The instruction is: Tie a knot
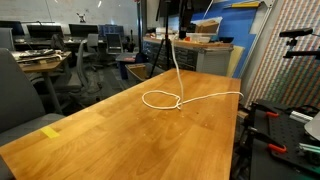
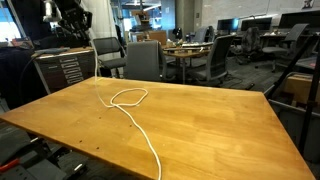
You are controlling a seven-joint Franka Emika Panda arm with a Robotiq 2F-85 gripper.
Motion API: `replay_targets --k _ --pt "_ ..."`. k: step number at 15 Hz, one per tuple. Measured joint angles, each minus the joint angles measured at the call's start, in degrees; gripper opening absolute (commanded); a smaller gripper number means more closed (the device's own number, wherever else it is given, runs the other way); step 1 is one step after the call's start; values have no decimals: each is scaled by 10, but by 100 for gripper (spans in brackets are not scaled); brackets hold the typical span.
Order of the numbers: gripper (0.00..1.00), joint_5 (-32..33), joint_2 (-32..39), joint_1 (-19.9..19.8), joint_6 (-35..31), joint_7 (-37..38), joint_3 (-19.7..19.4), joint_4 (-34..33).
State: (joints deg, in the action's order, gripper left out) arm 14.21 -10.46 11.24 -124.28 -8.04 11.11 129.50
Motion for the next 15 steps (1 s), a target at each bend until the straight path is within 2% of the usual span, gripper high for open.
replay_targets --k 3,5,11,15 --pt "3 -35 36 15 52 -35 7 2" --pt "3 -22 60 19 71 -42 13 5" --pt "3 176 118 12 52 -33 9 -1" --pt "3 224 145 0 -5 -45 -6 -15"
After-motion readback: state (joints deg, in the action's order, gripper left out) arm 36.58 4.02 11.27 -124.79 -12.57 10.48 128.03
